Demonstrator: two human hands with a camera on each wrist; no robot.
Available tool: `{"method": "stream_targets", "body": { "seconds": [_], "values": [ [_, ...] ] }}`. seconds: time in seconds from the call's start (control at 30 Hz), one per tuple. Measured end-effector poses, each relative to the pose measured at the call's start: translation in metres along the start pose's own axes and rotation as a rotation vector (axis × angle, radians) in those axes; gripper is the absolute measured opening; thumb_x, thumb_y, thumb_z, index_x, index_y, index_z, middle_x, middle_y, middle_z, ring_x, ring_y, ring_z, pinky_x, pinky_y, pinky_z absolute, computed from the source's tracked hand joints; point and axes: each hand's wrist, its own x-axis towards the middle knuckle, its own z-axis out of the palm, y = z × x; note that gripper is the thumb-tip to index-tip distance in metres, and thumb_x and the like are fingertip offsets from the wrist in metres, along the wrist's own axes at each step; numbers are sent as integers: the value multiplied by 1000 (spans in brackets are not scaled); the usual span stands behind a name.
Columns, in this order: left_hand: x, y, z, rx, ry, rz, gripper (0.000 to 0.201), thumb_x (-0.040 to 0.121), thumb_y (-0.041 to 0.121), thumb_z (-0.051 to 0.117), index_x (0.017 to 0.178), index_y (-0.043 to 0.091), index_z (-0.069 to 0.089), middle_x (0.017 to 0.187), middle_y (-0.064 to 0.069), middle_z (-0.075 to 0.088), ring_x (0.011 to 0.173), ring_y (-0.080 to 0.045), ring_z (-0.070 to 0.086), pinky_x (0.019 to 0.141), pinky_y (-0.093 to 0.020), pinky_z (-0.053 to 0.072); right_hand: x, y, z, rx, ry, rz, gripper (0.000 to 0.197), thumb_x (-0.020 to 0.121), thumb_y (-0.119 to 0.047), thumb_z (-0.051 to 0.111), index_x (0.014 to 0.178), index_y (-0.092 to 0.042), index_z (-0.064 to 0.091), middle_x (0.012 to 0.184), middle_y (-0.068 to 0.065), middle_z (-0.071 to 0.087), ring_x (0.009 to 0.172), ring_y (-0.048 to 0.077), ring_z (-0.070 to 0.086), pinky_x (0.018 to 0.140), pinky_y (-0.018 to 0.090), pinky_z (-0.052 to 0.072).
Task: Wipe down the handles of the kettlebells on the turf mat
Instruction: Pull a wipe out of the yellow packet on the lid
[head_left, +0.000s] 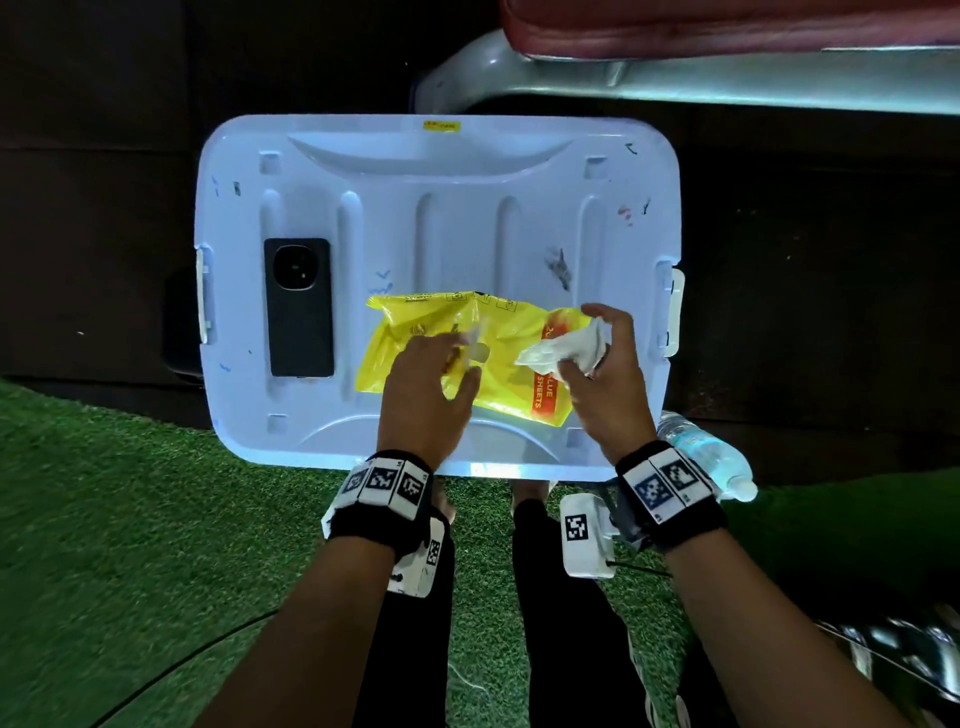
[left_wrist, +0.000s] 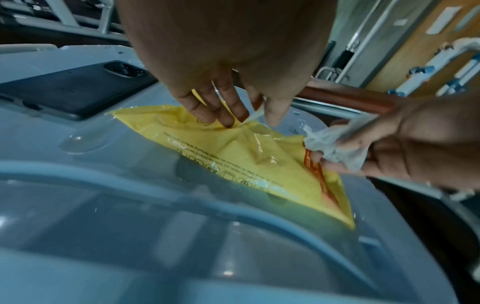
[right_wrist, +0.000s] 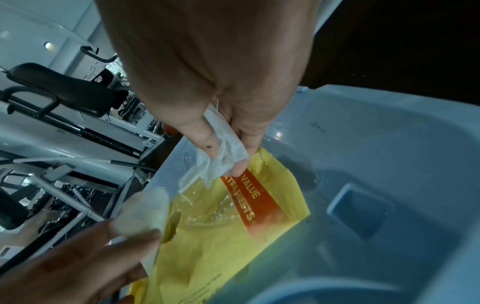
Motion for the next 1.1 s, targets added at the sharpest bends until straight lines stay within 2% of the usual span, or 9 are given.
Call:
{"method": "stream_targets", "body": {
  "seconds": [0.1,0.2,0.43,0.53,0.6,0.7,0.83,0.97,1.1],
  "values": [
    [-1,-1,4,384,-178,170,46,91,44,64,137,36,61,132,-4,60,112,-30,58,89,-43,48,2,-2,-5,-23,30,17,39,84,3,57,113,-22,66,110,-2,63,98,10,59,93,29,50],
    [-3,-5,14,669,-303,199,54,95,61,50,148,49,44,154,-4,43,131,-30,45,96,-43,41,-5,-1,-9,-226,215,-114,42,83,2,60,113,-23,75,102,4,50,89,7,50,87,24,46],
    [0,-7,23,722,-401,152,75,90,62,54,157,47,25,166,-8,20,145,-30,29,108,-43,39,-17,4,24,-558,93,-258,49,85,-13,67,133,-16,63,114,17,54,101,31,55,86,40,53],
    [3,-6,22,745,-448,147,83,87,64,56,158,48,17,168,-7,11,149,-29,21,112,-41,39,-24,9,40,-514,210,-292,43,85,-22,73,125,-7,68,108,20,59,94,32,59,83,39,55],
    [5,-6,20,742,-484,150,87,85,65,59,159,47,16,169,-8,8,151,-31,18,115,-43,38,-22,12,41,-512,264,-295,31,83,-7,74,113,-5,73,102,19,64,86,34,63,78,41,57],
    [8,-3,17,742,-558,143,93,84,68,59,160,44,12,169,-12,2,153,-34,9,124,-44,24,-16,11,38,-425,273,-195,20,79,7,71,95,-3,75,95,17,67,82,36,66,76,37,57],
    [12,12,6,753,-718,134,93,91,68,53,163,34,5,168,-16,-8,155,-32,-8,125,-45,5,-12,-3,30,-313,269,20,32,85,1,65,114,-12,68,106,14,68,99,34,64,88,44,53],
    [14,44,-19,662,-701,105,61,99,46,54,155,29,36,165,-9,24,149,-32,32,117,-42,36,-36,-22,-1,-242,362,104,28,85,-2,66,112,-4,73,111,20,69,103,35,66,93,41,51],
    [-5,96,-40,587,-664,295,45,100,34,55,144,23,51,145,-8,51,135,-27,48,110,-39,40,-92,-39,-46,-190,516,164,17,79,-3,66,94,1,73,96,21,68,90,39,65,81,36,51]
  ]
}}
